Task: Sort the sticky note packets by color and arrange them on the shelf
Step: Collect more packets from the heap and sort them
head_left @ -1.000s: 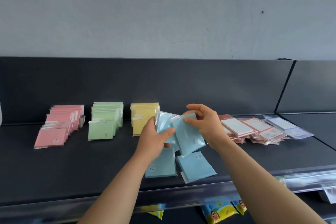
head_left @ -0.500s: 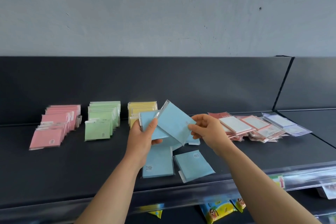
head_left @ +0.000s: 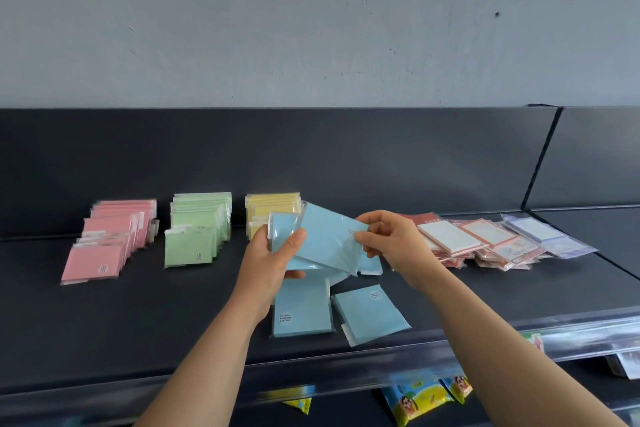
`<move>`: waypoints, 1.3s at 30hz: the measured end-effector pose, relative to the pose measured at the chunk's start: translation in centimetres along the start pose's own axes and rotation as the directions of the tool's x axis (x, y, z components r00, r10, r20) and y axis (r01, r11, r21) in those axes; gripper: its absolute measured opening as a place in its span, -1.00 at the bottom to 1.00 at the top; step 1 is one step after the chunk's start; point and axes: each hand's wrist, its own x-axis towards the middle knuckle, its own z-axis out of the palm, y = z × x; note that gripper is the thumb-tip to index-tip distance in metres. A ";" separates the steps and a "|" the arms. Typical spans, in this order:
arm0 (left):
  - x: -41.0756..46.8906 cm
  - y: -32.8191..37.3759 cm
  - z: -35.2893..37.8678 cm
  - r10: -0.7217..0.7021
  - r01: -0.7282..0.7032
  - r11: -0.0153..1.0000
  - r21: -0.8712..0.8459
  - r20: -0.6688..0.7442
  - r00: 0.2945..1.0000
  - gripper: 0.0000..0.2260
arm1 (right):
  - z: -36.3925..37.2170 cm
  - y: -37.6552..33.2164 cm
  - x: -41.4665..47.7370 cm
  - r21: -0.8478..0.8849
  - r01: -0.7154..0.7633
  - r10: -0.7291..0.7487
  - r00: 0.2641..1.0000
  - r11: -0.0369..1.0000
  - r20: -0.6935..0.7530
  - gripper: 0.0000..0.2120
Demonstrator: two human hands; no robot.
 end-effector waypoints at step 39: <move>0.7 -1.4 -2.2 -0.022 0.019 1.000 -0.016 -0.264 0.964 -0.87 | 0.7 2.5 1.5 -0.453 -0.158 0.068 0.976 0.877 -0.209 -0.73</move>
